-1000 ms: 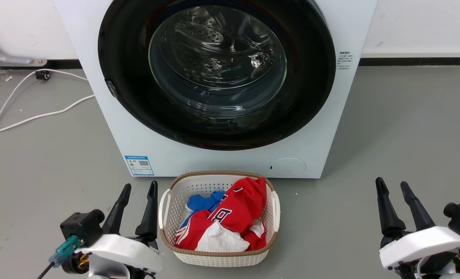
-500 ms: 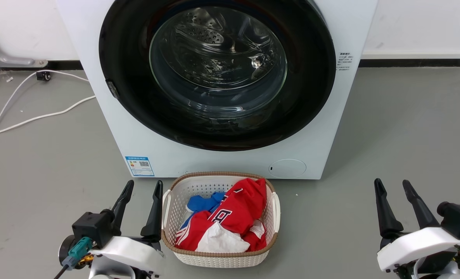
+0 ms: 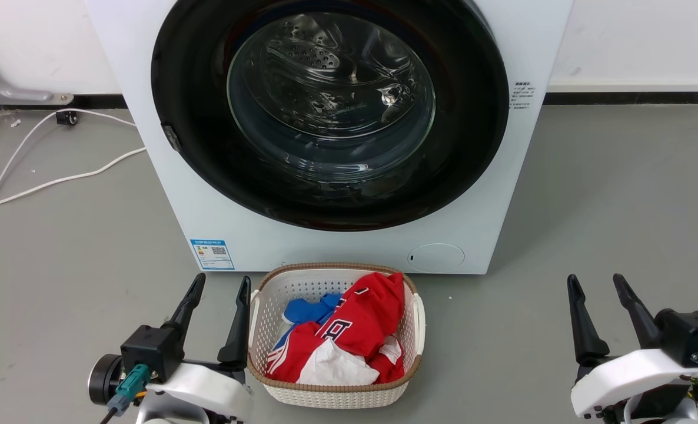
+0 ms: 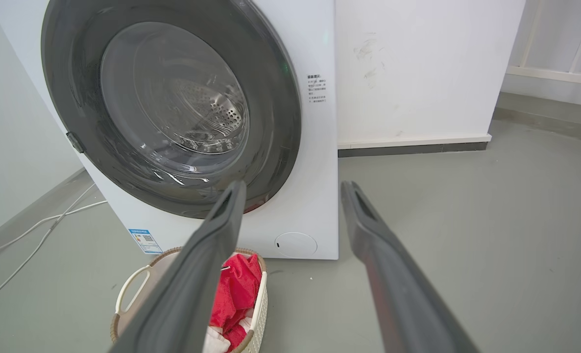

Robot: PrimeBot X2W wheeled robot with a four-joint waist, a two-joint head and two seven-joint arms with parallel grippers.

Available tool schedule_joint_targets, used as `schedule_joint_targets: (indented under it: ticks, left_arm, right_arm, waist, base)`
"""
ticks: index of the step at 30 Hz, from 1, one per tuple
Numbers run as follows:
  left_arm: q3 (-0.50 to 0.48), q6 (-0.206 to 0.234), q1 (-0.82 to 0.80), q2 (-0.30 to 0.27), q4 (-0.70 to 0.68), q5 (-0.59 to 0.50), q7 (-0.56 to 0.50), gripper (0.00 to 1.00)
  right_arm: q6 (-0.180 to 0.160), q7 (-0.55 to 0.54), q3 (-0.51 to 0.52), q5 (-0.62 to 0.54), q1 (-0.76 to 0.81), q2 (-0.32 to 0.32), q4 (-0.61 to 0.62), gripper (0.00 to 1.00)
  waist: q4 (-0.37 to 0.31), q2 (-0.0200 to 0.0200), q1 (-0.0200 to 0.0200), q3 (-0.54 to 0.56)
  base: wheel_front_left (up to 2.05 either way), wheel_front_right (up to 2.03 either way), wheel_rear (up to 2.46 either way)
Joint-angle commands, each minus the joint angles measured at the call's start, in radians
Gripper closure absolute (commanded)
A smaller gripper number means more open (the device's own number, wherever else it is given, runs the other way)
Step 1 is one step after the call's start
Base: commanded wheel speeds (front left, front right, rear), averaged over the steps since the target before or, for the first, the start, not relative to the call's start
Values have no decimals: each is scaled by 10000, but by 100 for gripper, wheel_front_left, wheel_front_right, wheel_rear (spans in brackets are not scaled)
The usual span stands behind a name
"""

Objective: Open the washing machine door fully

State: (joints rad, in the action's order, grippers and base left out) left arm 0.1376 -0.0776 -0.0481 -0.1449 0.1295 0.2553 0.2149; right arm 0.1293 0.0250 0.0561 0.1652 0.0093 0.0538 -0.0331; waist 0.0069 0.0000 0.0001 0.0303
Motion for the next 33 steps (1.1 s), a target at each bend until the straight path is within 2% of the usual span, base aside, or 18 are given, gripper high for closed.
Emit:
schedule_joint_targets:
  ticks: [1,26,33]
  left_arm:
    - [7,68,-64,-7,-25,-158,61,0]
    - [-239,134,-156,123,435,-1345,531,0]
    - [-345,116,-198,179,475,-1161,519,0]
  right_arm:
    - [19,44,15,-164,30,-20,54,0]
    - [13,482,207,-1150,-177,-44,-376,0]
    - [13,506,211,-970,-223,-44,-461,0]
  waist:
    - [-1,0,-1,2]
    - [-47,0,-1,-87]
    - [-41,0,-1,-118]
  base:
    - [0,0,0]
    - [0,0,0]
    - [0,0,0]
